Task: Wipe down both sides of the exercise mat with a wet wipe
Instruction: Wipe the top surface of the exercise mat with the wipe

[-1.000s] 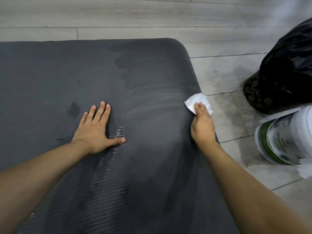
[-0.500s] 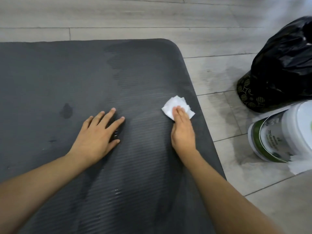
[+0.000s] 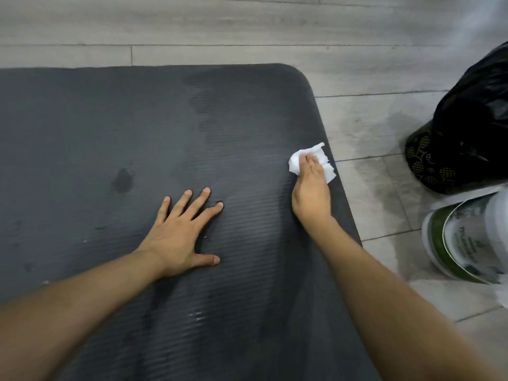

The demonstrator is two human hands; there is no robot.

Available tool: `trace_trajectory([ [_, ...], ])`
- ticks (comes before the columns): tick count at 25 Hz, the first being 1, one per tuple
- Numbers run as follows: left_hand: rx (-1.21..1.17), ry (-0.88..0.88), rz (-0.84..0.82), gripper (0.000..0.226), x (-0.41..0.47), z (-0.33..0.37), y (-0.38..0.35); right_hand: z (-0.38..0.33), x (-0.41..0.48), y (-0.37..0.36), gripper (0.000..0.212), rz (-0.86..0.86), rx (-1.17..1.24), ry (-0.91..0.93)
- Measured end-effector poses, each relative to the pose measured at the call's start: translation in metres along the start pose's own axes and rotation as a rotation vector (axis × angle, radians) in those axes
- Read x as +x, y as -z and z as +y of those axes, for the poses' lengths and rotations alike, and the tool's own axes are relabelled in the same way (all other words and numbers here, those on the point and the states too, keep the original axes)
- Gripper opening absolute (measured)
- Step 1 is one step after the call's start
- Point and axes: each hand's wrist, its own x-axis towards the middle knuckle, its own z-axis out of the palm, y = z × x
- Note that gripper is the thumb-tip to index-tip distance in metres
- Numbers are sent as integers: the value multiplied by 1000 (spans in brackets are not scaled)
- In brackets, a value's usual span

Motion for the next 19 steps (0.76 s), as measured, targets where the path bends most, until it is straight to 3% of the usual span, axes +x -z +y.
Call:
trace_trajectory([
  [2,0,-3,19,113,0,0,-1,-4,-36,3,54,-37,77,164],
  [3,-6,-8,30,113,0,1,-1,-5,-40,15,51,0,137,142],
  [6,-42,-19,37,112,0,-2,-3,12,-31,35,49,352,229,-129],
  [7,-47,-13,36,112,0,-2,-2,16,-33,31,51,379,143,-160],
  [10,-34,-2,28,112,-1,1,1,4,-60,-15,50,191,-14,-93],
  [12,-39,-9,41,113,-1,1,-1,-36,-83,-39,45,120,178,-16],
  [15,-80,-21,92,120,-4,-1,-2,-82,-121,-48,59,-112,53,471],
  [16,-91,-9,111,125,-5,-1,-3,-74,-117,-40,58,-161,48,533],
  [17,-101,5,125,129,-6,-2,-3,-50,-108,-32,55,-128,36,541],
  [19,-102,16,143,132,-6,-1,-5,8,-95,-12,53,-19,42,318],
])
